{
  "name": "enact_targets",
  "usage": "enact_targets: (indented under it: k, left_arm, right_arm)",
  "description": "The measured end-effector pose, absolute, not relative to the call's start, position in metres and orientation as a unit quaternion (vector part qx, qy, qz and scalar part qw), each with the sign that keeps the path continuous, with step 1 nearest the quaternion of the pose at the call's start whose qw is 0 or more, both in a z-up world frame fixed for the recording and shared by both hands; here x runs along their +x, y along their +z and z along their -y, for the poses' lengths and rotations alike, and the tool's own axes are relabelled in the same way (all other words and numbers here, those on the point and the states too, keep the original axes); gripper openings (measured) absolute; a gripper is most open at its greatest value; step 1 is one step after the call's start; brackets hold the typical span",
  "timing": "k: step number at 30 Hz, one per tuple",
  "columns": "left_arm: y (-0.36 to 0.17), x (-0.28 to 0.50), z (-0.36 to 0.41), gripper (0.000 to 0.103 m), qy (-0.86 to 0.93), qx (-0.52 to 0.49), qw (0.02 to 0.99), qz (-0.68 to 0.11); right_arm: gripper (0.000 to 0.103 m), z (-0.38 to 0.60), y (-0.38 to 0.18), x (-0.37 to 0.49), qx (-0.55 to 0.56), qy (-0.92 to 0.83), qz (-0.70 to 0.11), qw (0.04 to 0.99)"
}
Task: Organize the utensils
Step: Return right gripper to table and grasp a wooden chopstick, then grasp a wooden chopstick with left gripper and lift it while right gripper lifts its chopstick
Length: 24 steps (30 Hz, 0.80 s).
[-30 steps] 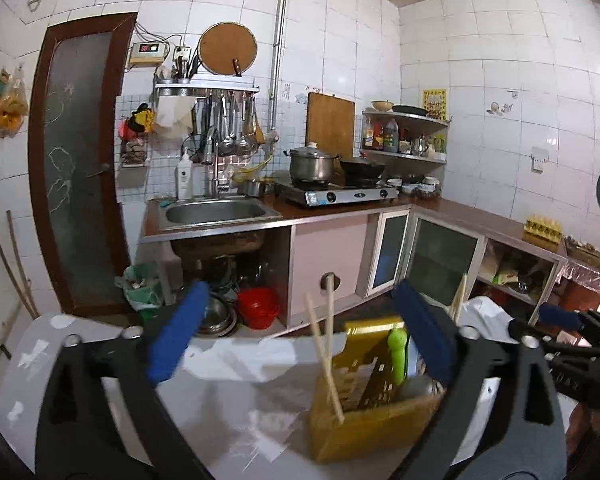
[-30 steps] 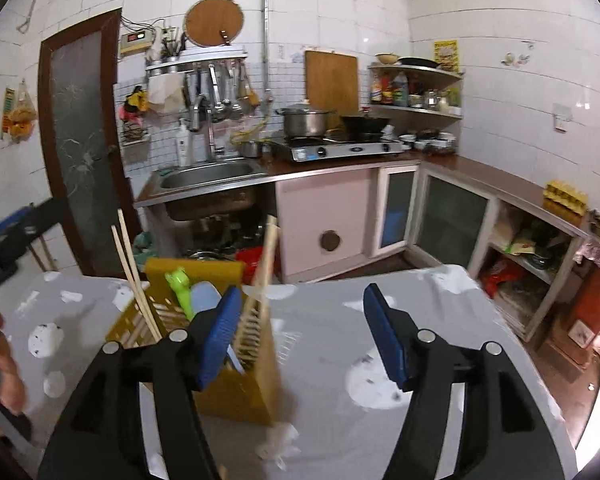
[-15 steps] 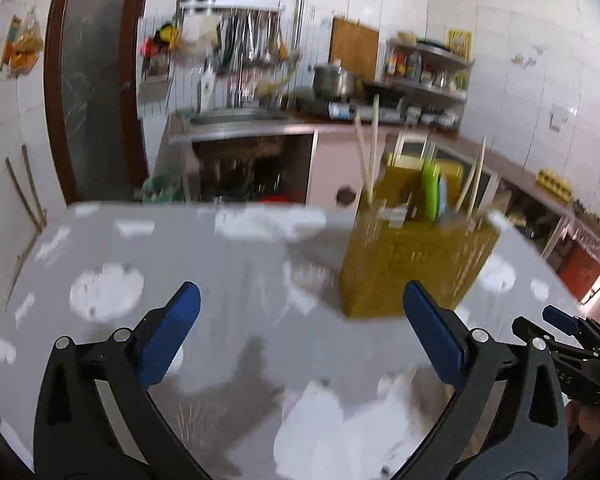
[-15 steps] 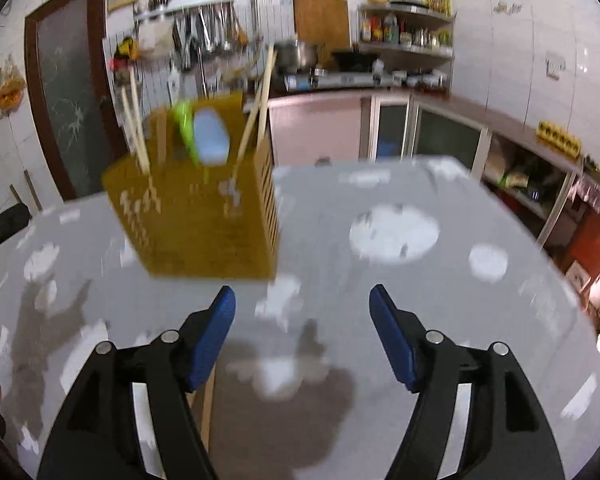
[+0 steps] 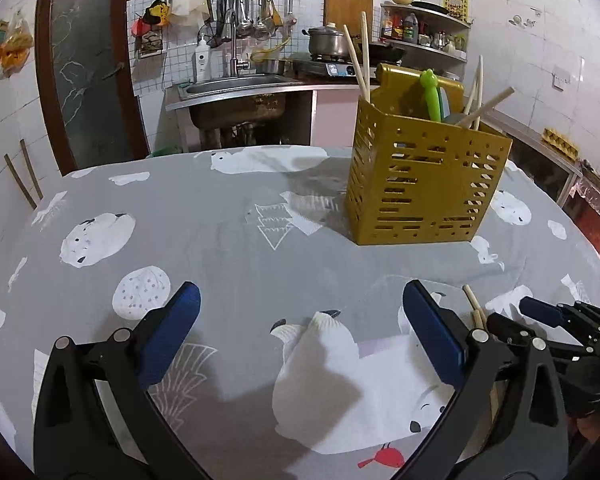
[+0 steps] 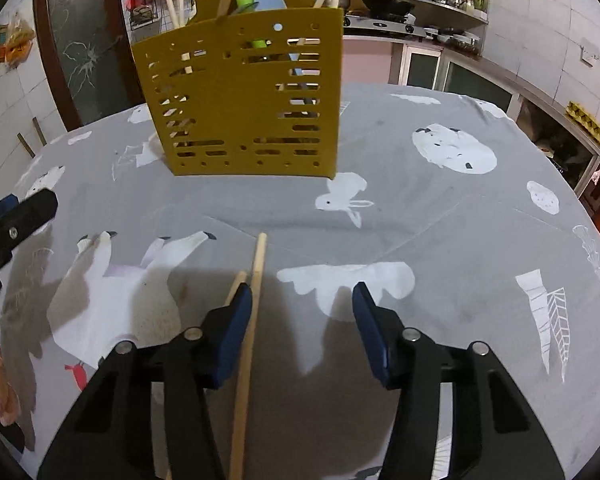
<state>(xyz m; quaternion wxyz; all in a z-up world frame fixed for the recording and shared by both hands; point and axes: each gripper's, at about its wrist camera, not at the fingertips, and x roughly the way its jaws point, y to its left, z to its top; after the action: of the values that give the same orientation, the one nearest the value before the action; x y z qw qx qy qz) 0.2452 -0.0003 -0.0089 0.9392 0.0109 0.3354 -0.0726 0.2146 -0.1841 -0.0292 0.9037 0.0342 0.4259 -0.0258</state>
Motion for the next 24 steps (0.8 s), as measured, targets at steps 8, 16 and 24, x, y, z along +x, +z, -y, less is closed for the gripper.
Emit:
enact_targets:
  k: [8,16,24]
  left_arm:
    - [-0.014,0.249,0.003,0.098,-0.073,0.005,0.934,-0.349]
    - [-0.022,0.249,0.028,0.098,-0.088,0.003,0.92,-0.382]
    - [-0.034,0.24,0.078,0.098,-0.123,0.029,0.902,-0.412]
  right_arm:
    - [0.026,0.167,-0.034,0.23,0.016,-0.03,-0.443,0.896]
    - [0.007,0.187,-0.028,0.225,0.042,-0.015,-0.434,0.9]
    - [0.007,0.242,-0.027,0.207,0.056,-0.054,-0.432,0.899]
